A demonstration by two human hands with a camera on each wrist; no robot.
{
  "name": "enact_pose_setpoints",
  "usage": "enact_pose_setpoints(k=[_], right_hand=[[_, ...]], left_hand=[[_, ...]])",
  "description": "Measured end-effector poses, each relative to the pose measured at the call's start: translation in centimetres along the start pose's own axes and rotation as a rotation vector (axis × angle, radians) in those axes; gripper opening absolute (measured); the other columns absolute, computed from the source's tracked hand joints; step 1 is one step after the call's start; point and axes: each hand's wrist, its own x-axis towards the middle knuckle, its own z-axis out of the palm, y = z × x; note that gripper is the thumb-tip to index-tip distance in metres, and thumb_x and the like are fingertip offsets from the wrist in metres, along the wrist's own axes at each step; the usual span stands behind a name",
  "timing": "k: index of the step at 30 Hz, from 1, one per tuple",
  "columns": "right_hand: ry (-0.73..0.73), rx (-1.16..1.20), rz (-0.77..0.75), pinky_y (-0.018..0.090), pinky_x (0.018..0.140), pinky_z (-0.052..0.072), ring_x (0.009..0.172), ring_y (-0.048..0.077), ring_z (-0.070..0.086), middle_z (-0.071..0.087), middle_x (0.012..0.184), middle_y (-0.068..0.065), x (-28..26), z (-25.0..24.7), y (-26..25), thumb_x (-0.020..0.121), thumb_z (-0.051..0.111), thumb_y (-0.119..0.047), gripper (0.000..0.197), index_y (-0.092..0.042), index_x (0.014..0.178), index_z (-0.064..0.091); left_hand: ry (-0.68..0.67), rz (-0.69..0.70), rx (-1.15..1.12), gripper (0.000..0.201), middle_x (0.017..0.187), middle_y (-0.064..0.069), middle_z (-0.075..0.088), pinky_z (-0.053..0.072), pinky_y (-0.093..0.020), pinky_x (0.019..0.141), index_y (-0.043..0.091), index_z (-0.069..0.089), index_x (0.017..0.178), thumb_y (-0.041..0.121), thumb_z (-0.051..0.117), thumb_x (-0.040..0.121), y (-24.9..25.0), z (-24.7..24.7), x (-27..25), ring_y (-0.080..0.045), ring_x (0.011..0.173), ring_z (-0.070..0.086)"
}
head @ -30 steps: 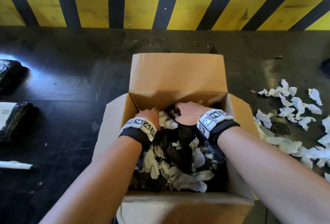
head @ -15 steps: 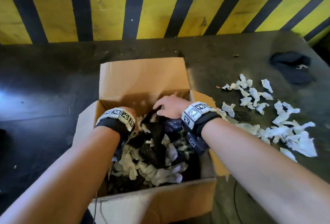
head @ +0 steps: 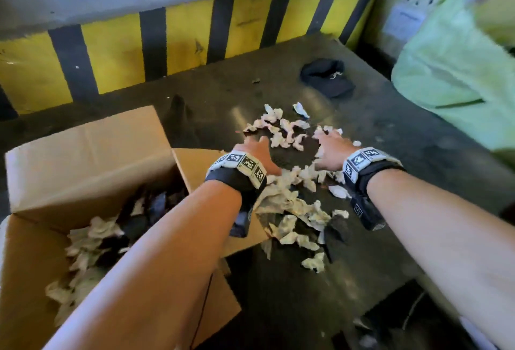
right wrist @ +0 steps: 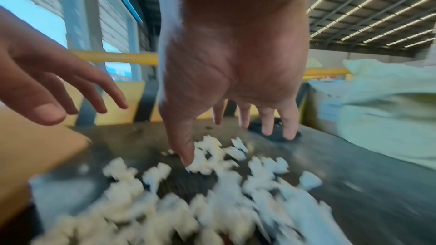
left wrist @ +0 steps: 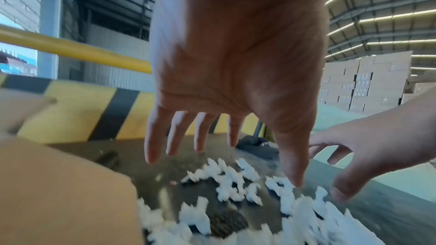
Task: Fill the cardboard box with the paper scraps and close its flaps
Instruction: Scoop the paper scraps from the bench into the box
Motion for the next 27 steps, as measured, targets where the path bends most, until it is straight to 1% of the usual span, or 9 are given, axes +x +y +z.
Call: enact_pose_setpoints(k=[3,6,9,12,14,17,21,25,27], right_hand=[[-0.063,0.029,0.123,0.064,0.118,0.029,0.150,0.055,0.016,0.006,0.169,0.016,2.4,3.5,5.6,0.076,0.081,-0.048,0.108,-0.037,0.161,0.016],[-0.110,0.098,0.157,0.069,0.119,0.013,0.149,0.062,-0.009,-0.021,0.170,0.009,5.1,5.9,8.8,0.071,0.085,-0.056,0.121,-0.043,0.161,0.005],[-0.130,0.148,0.199,0.068,0.120,0.012,0.150,0.061,-0.011,-0.027,0.169,0.004,8.2,7.7,11.2,0.071,0.079,-0.065,0.119,-0.052,0.159,0.000],[-0.141,0.189,0.158,0.060,0.123,0.019,0.154,0.053,0.006,-0.008,0.172,0.010,9.6,9.4,12.8,0.081,0.071,-0.061,0.103,-0.042,0.162,0.010],[-0.129,0.216,0.062,0.054,0.122,0.028,0.153,0.044,0.017,0.004,0.171,0.005,9.1,10.9,12.9,0.084,0.070,-0.056,0.097,-0.033,0.162,0.017],[-0.141,0.226,-0.051,0.056,0.123,0.024,0.157,0.034,0.011,0.002,0.172,0.000,7.5,13.1,12.0,0.085,0.068,-0.051,0.094,-0.032,0.162,0.018],[-0.153,0.201,-0.116,0.066,0.120,0.022,0.157,0.040,0.007,0.001,0.172,-0.001,5.7,11.8,11.1,0.082,0.064,-0.050,0.093,-0.040,0.160,0.014],[-0.376,0.079,-0.221,0.073,0.119,0.005,0.154,0.040,-0.022,-0.033,0.167,-0.006,3.7,8.9,11.0,0.056,0.087,-0.070,0.144,-0.053,0.156,-0.016],[-0.482,-0.057,-0.265,0.074,0.117,-0.001,0.151,0.039,-0.029,-0.040,0.163,-0.007,2.2,9.1,10.3,0.041,0.094,-0.068,0.162,-0.055,0.152,-0.023]], left_hand=[[-0.097,-0.058,0.032,0.114,0.158,-0.024,0.022,0.044,-0.057,0.104,0.023,0.014,0.158,0.059,0.081,0.073,3.4,4.2,3.3,-0.048,0.137,0.040],[-0.193,-0.222,0.098,0.142,0.162,-0.028,-0.013,0.033,-0.073,0.107,0.039,-0.006,0.157,0.057,0.092,0.057,4.6,8.6,6.7,-0.063,0.143,0.014],[-0.215,-0.409,0.070,0.143,0.162,-0.027,-0.021,0.026,-0.078,0.103,0.051,-0.012,0.153,0.051,0.094,0.057,4.3,11.7,9.5,-0.067,0.141,0.006],[-0.294,-0.459,0.015,0.132,0.158,-0.032,-0.026,0.025,-0.076,0.107,0.044,-0.015,0.155,0.043,0.087,0.072,3.7,13.3,10.8,-0.066,0.143,0.005],[-0.341,-0.385,0.013,0.130,0.158,-0.034,-0.021,0.031,-0.068,0.112,0.037,-0.016,0.157,0.036,0.086,0.076,3.8,13.9,10.4,-0.060,0.145,0.014],[-0.330,-0.248,0.009,0.135,0.160,-0.034,0.003,0.044,-0.059,0.107,0.033,-0.009,0.158,0.027,0.092,0.069,4.8,15.0,9.1,-0.053,0.139,0.037],[-0.305,-0.196,0.021,0.126,0.147,-0.025,0.038,0.054,-0.057,0.094,0.026,0.012,0.153,0.027,0.097,0.060,5.3,13.5,8.3,-0.046,0.125,0.053],[-0.287,-0.311,0.126,0.133,0.139,-0.024,0.035,0.052,-0.064,0.090,0.023,0.017,0.147,0.040,0.101,0.045,4.9,10.0,7.9,-0.050,0.123,0.050],[-0.302,-0.383,0.181,0.146,0.148,-0.029,0.022,0.044,-0.072,0.095,0.028,0.005,0.151,0.051,0.098,0.042,4.4,10.2,7.6,-0.060,0.130,0.038]])
